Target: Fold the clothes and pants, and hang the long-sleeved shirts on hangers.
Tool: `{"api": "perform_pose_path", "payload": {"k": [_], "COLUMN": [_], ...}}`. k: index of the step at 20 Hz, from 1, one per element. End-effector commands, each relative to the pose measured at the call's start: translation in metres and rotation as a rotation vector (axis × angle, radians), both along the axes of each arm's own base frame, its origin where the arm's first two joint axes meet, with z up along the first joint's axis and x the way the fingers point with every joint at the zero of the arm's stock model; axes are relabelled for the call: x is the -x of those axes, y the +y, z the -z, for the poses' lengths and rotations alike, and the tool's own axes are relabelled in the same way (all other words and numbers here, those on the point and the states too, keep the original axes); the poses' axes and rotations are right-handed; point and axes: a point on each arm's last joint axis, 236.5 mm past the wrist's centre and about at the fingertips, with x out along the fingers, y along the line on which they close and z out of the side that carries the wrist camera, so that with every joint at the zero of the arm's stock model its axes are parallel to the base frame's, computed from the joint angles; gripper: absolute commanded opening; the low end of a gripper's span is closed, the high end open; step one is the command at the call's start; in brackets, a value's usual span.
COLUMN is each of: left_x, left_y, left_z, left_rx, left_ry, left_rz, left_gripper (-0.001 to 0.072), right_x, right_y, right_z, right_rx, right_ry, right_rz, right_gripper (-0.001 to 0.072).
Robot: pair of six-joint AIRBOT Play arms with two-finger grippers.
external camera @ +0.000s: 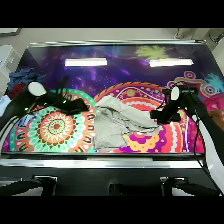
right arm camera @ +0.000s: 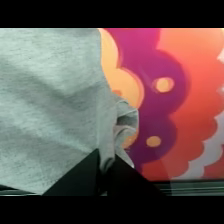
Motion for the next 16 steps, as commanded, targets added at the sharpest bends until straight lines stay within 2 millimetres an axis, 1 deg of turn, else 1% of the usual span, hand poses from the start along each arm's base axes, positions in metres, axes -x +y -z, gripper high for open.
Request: {"api": "perform_pose_path", "payload": {"k": [1,2,3,4,5,7,9,10,12,13,14,15,16], "left_x": [0.067,0.084,0.104,0.116,0.121,0.127,0.133,0.133,0.124,0.118,0.112,0.105,0.093], "left_y": [0.025,0.014,0.001,-0.009,-0.018,-0.034,-0.048,-0.054,-0.069,-0.074,-0.075,-0.074,-0.073], "left_z": [0.025,0.041,0.058,0.073,0.086,0.101,0.108,0.110,0.110,0.109,0.110,0.109,0.099], "left_rx": [-0.052,-0.030,-0.001,0.015,0.023,0.033,0.027,0.040,0.082,0.100,0.107,0.108,0.123], "left_ry": [0.113,0.134,0.170,0.192,0.191,0.182,0.180,0.180,0.173,0.173,0.175,0.153,0.115], "left_rz": [0.015,0.006,0.012,0.006,-0.018,-0.039,-0.012,-0.021,-0.077,-0.118,-0.164,-0.175,-0.172], "left_gripper": [0.0614,0.0715,0.0716,0.0716,0.0716,0.0713,0.0712,0.0712,0.0708,0.0686,0.0413,0.0050,0.0042], "right_x": [0.006,0.004,0.003,0.004,0.005,0.007,0.011,0.012,0.013,0.012,0.012,0.012,0.009], "right_y": [-0.002,0.006,0.014,0.022,0.030,0.036,0.036,0.036,0.038,0.039,0.040,0.043,0.045], "right_z": [0.000,0.000,-0.001,-0.002,-0.003,-0.004,-0.005,-0.005,-0.005,-0.006,-0.007,-0.013,-0.023], "right_rx": [0.009,-0.025,-0.059,-0.093,-0.124,-0.150,-0.149,-0.151,-0.160,-0.164,-0.170,-0.187,-0.201], "right_ry": [0.028,0.016,0.014,0.018,0.022,0.035,0.048,0.052,0.056,0.056,0.053,0.036,0.000], "right_rz": [-0.015,-0.006,0.002,0.010,0.017,0.022,0.020,0.017,0.018,0.019,0.019,0.000,-0.034], "right_gripper": [0.0040,0.0040,0.0040,0.0040,0.0040,0.0040,0.0040,0.0040,0.0040,0.0040,0.0040,0.0040,0.0040]}}
